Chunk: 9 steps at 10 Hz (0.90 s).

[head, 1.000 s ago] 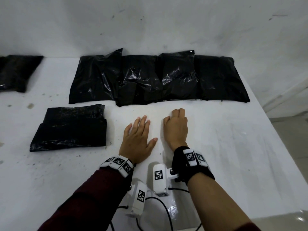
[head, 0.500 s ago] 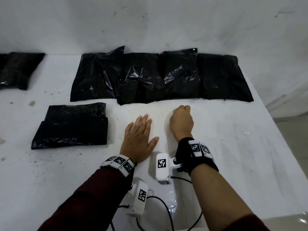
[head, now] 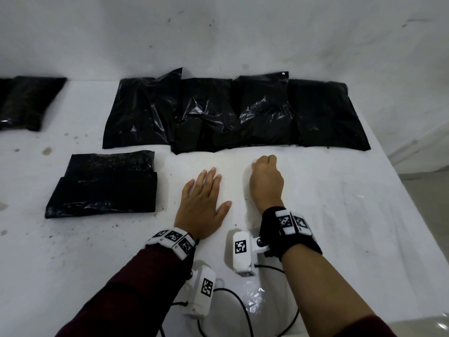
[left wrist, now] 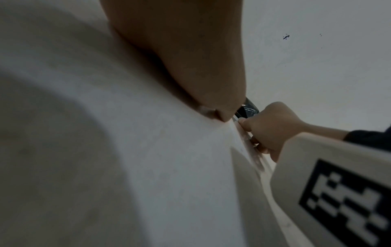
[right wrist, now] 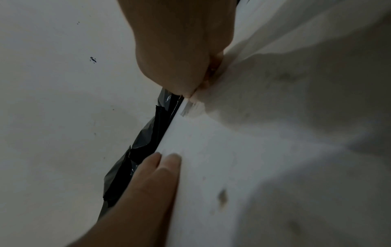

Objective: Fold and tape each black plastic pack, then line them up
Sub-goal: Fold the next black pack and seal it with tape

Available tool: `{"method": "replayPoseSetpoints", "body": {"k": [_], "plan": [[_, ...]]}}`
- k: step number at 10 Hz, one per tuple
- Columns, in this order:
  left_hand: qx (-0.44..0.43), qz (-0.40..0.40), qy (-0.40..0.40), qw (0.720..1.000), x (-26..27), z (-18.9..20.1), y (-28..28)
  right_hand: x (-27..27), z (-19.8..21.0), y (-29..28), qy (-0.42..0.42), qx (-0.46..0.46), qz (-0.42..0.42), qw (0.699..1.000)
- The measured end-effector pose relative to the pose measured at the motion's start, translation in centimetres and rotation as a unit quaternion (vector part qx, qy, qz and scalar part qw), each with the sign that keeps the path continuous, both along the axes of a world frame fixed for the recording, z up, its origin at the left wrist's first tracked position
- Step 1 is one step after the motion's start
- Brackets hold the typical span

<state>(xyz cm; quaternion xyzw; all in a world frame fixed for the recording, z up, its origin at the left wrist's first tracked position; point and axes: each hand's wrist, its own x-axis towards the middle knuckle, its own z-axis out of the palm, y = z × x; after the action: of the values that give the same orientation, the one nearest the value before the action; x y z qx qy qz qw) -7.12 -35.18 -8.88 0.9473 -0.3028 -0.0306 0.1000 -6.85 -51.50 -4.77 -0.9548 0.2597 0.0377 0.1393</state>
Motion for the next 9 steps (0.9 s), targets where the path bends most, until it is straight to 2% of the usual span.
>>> {"method": "replayPoseSetpoints", "body": {"k": [2,5,7,9], "plan": [[-0.007,0.001,0.010,1.000,0.0,0.0,0.0,0.4,0.2,0.1,0.016,-0.003,0.003,1.000],[-0.004,0.003,0.008,1.000,0.0,0.0,0.0,0.8,0.2,-0.1,0.064,-0.058,0.045,0.995],[-0.005,0.004,0.009,1.000,-0.1,0.1,-0.1,0.6,0.1,-0.7,0.050,-0.028,0.045,0.997],[-0.005,0.005,0.011,1.000,-0.1,0.1,0.0,-0.1,0.0,-1.2,-0.017,0.043,0.023,0.999]]}}
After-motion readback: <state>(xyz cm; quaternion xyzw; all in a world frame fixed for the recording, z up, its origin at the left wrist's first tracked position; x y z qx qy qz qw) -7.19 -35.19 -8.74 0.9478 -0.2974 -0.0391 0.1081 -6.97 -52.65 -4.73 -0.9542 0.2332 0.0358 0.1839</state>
